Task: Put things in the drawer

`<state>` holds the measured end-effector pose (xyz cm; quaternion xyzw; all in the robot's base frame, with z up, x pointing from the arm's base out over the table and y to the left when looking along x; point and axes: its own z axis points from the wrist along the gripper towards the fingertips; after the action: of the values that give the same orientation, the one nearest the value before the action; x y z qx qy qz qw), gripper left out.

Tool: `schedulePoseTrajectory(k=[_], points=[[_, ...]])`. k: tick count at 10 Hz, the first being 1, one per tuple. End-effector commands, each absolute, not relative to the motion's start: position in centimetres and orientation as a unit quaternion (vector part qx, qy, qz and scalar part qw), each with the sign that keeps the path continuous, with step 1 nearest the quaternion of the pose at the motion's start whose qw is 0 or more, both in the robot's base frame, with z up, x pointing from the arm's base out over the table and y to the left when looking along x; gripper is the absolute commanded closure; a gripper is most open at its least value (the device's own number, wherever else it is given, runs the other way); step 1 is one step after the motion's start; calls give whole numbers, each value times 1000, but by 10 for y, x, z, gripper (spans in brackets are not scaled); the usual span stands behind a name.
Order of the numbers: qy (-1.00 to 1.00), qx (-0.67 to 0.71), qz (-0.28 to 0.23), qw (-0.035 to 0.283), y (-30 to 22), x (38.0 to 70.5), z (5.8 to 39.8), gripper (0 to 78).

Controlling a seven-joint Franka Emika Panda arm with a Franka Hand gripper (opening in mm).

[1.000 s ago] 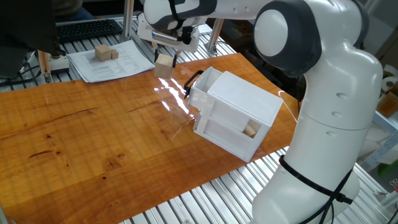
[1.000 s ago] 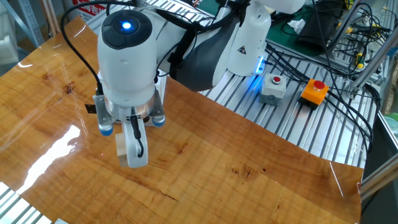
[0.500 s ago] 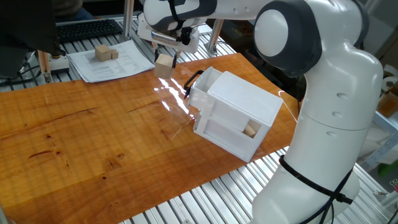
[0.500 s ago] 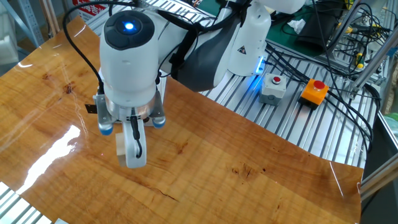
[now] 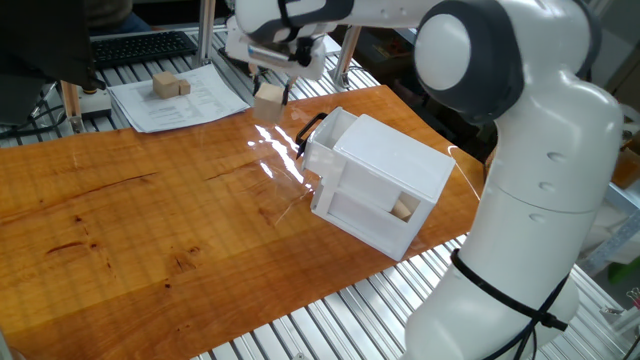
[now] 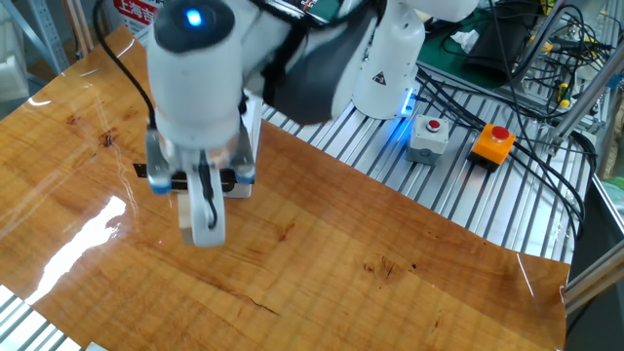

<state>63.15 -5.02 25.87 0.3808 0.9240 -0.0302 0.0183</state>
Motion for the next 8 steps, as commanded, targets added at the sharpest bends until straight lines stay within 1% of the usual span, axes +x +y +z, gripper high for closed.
schedulePoseTrajectory(k=[1,4,8], points=[[926,376,-32,17,-76,612,277,763],[928,370,-33,16,-95,592,290,763],[929,367,-40,11,-107,575,303,763]])
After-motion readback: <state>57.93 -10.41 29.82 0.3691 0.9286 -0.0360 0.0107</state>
